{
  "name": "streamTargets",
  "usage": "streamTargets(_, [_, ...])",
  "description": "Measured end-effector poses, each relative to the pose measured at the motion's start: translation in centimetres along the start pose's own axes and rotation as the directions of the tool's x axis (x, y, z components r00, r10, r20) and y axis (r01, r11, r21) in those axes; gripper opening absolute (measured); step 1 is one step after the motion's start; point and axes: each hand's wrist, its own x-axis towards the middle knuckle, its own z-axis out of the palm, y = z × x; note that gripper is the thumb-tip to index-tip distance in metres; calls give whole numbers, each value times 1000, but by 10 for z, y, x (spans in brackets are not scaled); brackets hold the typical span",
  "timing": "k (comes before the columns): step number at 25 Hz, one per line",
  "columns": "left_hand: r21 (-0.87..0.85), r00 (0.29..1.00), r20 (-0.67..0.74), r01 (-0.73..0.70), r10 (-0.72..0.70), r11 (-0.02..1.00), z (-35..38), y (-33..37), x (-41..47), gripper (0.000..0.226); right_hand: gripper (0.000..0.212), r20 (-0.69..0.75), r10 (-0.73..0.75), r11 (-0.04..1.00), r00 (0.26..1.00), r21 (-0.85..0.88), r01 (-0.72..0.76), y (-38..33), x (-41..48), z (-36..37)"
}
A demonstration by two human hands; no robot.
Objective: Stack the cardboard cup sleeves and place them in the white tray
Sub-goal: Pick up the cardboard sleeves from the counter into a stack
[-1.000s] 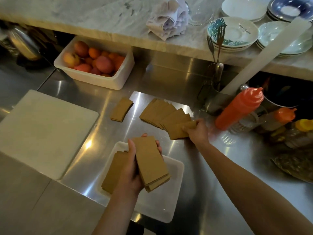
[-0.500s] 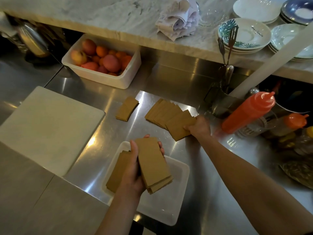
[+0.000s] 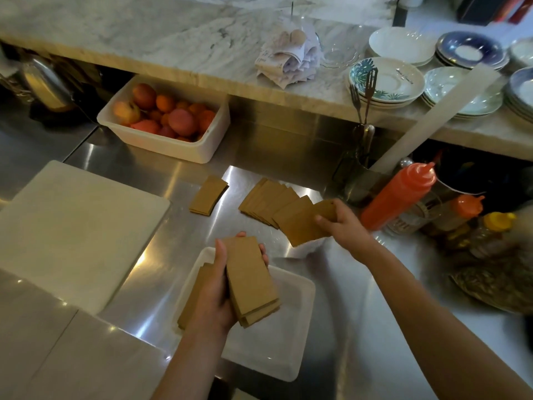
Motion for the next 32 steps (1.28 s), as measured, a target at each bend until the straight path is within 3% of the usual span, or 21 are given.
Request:
streamTargets(4, [129, 999, -39, 38, -33, 991, -8, 13, -2, 78, 26, 177, -111, 988, 978, -90, 129, -50, -42, -17])
streamTargets(7, [212, 998, 12, 55, -59, 976, -7, 26, -6, 74, 25, 308, -171, 958, 936, -168, 231, -90, -71, -15])
streamTargets(13, [410, 992, 42, 93, -120, 907, 3, 37, -13, 85, 32, 423, -201, 830, 883, -406, 383, -143, -109, 33])
streamTargets(18, [446, 967, 4, 227, -255, 866, 1, 50, -21, 92, 40, 370, -251, 745, 894, -516, 423, -160, -125, 81])
streamTargets(26, [347, 972, 34, 207, -233, 915, -8, 78, -40, 88, 56, 342, -347, 536, 874, -692, 483, -169, -126, 131])
streamTargets(32, [348, 982, 92, 125, -166, 929, -17, 87, -50, 84, 36, 287, -501, 407, 816, -754, 515, -167, -128, 154])
